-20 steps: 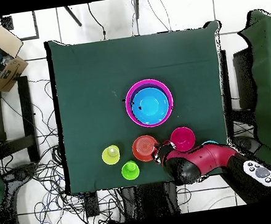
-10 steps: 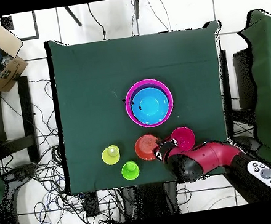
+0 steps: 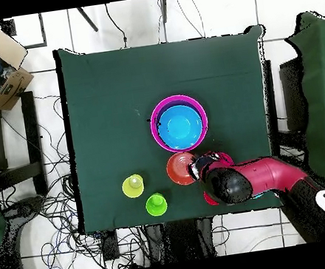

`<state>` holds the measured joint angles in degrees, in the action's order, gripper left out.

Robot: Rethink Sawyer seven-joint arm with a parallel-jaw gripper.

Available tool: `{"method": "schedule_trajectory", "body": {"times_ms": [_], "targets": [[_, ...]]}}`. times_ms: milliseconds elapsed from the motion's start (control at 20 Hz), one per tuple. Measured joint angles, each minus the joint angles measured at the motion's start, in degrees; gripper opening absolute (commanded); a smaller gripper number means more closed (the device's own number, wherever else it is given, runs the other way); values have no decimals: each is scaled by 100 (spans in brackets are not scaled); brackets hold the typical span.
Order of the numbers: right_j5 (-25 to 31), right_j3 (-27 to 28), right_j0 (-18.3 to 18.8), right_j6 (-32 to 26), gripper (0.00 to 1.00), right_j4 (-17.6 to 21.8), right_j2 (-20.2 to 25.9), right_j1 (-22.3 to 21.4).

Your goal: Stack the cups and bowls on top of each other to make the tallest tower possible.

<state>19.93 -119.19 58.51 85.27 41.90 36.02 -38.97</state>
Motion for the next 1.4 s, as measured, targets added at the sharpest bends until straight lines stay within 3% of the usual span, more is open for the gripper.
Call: {"method": "schedule_trajectory", "body": {"times_ms": [300, 550, 900, 1400], "targets": [[1104, -3, 8, 0, 0, -850, 556, -688], [1594, 30, 1, 0, 0, -1201, 818, -1032], [2013, 193, -83, 0, 0, -1308, 964, -1238], [2133, 435, -111, 0, 0, -1305, 1054, -1159]]}}
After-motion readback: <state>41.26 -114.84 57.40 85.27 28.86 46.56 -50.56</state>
